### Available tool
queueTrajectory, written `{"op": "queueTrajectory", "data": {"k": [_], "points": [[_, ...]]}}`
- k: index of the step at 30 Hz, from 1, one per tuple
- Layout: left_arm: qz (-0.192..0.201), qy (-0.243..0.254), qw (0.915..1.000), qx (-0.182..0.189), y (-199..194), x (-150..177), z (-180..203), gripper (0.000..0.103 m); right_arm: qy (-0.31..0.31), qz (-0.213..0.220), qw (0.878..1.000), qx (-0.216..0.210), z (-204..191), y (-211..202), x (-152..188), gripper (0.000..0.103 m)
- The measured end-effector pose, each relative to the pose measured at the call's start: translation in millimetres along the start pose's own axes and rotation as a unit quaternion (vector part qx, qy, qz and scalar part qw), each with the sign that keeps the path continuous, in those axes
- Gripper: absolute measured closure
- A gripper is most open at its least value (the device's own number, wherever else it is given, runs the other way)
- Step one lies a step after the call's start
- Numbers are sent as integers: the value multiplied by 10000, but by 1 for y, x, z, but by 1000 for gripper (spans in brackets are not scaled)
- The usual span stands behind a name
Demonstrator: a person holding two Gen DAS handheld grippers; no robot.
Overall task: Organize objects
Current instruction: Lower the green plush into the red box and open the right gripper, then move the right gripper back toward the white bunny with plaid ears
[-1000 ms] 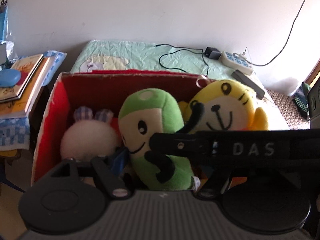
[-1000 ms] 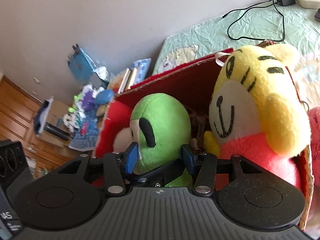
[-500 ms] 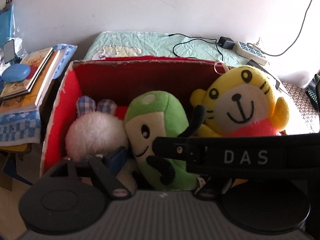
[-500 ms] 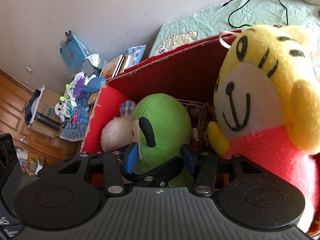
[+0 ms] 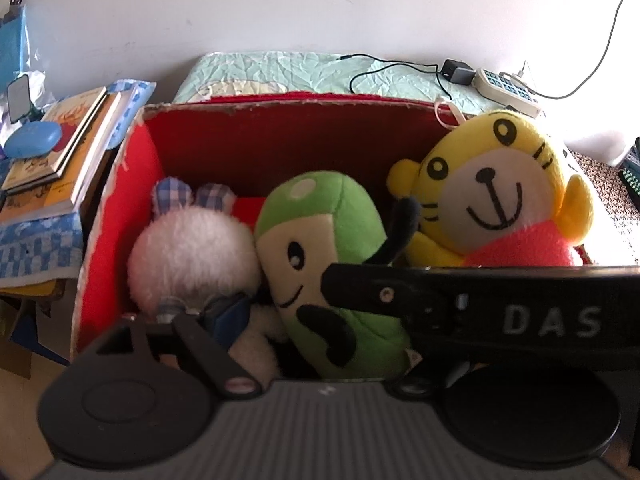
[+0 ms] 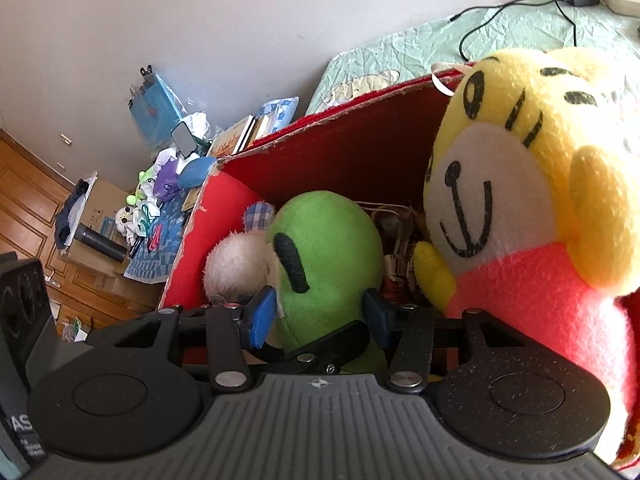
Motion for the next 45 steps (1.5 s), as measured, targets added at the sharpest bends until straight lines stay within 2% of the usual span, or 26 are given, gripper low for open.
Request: {"op": "queueTrajectory", "data": {"k": [4, 8, 12, 16, 24, 39, 45], "points": [[1, 73, 10000, -18, 1, 2, 2, 14, 188, 143, 9997, -87, 4, -6, -2, 54], [4, 157, 9999, -51, 3, 4, 5, 12, 81, 205, 9997, 116, 5, -6, -1, 68], [3, 163, 9999, -29, 3, 6, 5, 11, 136, 290, 9993, 171, 8, -7, -1, 73], [-9, 138, 9999, -20, 3, 7, 5, 11, 55, 254, 9994, 247, 4, -3, -1, 73], [-46, 50, 10000, -2, 4, 8, 4, 9, -71, 47, 10000, 24, 9, 3, 3, 72], [-87, 17, 10000, 15, 4, 11, 4, 9, -372, 228, 9990, 89, 6, -5, 8, 72], [-131, 64, 9999, 33, 5, 11, 6, 7, -256, 537, 9982, 43, 8, -19, 7, 73]]}}
Point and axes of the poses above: each gripper's, at about its wrist camera, not at the fingertips, and y roughly the way its jaws point, z to its right, x to its underside, the point moved 7 cm from there along y, roughly the way its jaws point, and after that the axes turned 6 degrees about x, right-handed, at the moved point
